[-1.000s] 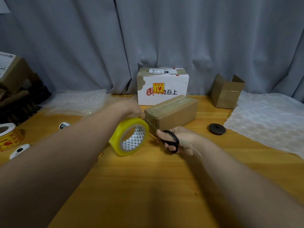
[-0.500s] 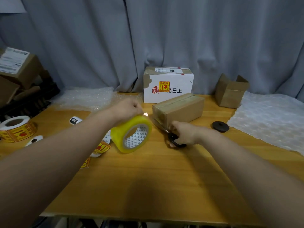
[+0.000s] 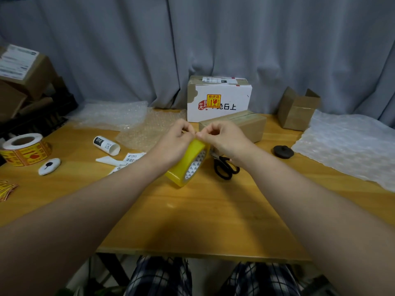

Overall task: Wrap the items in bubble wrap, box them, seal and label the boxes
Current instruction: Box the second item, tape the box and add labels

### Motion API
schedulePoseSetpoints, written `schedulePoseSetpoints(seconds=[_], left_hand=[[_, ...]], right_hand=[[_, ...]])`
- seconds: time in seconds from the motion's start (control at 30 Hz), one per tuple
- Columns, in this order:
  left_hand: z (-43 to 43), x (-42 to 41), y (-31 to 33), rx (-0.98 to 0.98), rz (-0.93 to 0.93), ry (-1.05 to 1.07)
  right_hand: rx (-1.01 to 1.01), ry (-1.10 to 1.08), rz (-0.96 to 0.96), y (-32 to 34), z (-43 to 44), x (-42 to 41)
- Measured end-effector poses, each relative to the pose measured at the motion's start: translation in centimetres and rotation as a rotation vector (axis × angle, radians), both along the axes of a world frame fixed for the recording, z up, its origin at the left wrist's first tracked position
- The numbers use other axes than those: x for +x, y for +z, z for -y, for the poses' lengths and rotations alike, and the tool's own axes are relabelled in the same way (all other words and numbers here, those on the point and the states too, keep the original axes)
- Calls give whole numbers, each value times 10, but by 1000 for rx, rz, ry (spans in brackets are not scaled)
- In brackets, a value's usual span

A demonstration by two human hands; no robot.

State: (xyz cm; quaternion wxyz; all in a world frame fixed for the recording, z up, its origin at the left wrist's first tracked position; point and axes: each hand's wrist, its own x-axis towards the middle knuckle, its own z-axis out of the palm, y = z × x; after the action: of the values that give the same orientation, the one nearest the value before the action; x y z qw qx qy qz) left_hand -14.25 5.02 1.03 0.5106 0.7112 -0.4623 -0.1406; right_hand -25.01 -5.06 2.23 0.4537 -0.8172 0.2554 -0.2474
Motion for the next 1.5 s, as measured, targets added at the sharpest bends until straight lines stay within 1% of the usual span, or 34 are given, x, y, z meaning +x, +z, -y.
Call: schedulePoseSetpoints(seconds=[0.1,0.17,0.23,0.33,0.37,0.47,0.5,0.6,0.7,0.83,0.9,0.97,1.1,1.17,1.27,1.3,1.33,1.37,1.4,1.47,1.5], left_hand=[[-2,-3,1,78,-34,-71],[-2,-7,2,86,-47,-97],[-1,-10,3,65,-87,-109],[3,-10,1,64,-146,-110],[5,-11,0,66,-146,-110],[11,-15,-1,21,-103,-101],[13,-16,-1,0,-103,-85],[17,-15,-1,-22,-112,-52],[20,-16,-5,-33,-133,-29],[20,-21,-7,-61,-207,18],[19,-22,-6,-77,-227,32],[18,-25,-5,-88,-232,33],[18,-27,-5,-93,-204,37],[19,-25,-7,-91,-182,45],[17,-27,-13,-91,9,64],[16,-31,-14,-116,59,73],[15,-36,-16,-145,92,87],[15,-39,-18,-173,122,102],[15,-43,-20,-197,154,114],[15,-50,-24,-229,196,84],[16,-55,-24,-245,183,43]], right_hand=[[-287,-83,-104,3,0,-1],[-353,-108,-61,6,-2,-2],[-344,-107,22,8,-3,-4],[-297,-91,41,11,1,-9],[-257,-94,40,12,4,-13],[-45,-72,84,12,18,-25],[-19,-39,109,12,20,-30],[-54,43,143,9,19,-36],[-113,33,191,2,17,-36],[-46,4,255,-2,14,-33],[-34,-2,240,-3,12,-31],[-123,-15,191,-2,9,-29],[-454,-73,56,-1,5,-26],[-546,-108,24,-1,7,-27],[-631,-111,-22,0,10,-32],[-620,-125,-45,0,10,-35],[-553,-144,-55,-3,11,-38],[-413,-154,-47,-5,11,-41],[-204,-149,-38,-8,11,-43],[279,-112,-23,-14,7,-46],[477,-95,32,-16,6,-46]])
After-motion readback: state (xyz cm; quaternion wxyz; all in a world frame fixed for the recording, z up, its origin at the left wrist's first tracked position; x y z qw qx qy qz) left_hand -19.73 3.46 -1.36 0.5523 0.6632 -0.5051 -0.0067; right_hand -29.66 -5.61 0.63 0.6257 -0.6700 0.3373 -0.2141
